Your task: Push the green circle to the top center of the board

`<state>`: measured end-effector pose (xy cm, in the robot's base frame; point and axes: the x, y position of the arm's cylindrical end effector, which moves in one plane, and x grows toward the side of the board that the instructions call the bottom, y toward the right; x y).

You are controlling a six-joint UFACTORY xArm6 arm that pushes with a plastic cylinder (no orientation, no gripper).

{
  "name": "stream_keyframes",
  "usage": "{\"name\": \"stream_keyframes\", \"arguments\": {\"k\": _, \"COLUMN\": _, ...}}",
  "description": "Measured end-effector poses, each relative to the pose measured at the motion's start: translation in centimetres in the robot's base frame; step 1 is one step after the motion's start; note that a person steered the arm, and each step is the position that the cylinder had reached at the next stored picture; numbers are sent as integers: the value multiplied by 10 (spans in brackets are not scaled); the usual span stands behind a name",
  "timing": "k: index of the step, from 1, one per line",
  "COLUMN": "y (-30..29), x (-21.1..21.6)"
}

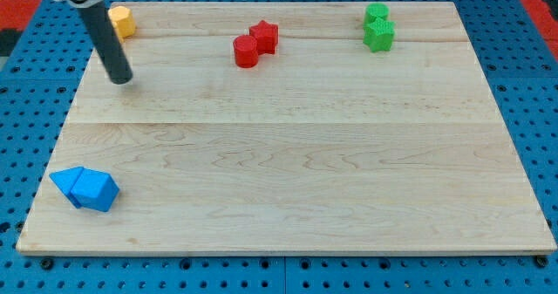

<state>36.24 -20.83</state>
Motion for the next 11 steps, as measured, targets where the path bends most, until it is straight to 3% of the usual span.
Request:
{"name": "stream_keyframes", "arguments": {"k": 2, "y": 202, "x": 12}}
{"name": "stream_keyframes", "arguments": {"k": 5, "y": 382, "x": -22}}
{"name": "stream_keyframes", "arguments": {"k": 7, "y": 412, "x": -56}}
{"name": "stream_keyframes", "arguments": {"k": 9, "y": 405, "x": -110}}
{"name": "stream_keyframes", "arguments": {"k": 11, "y": 323, "x": -137}}
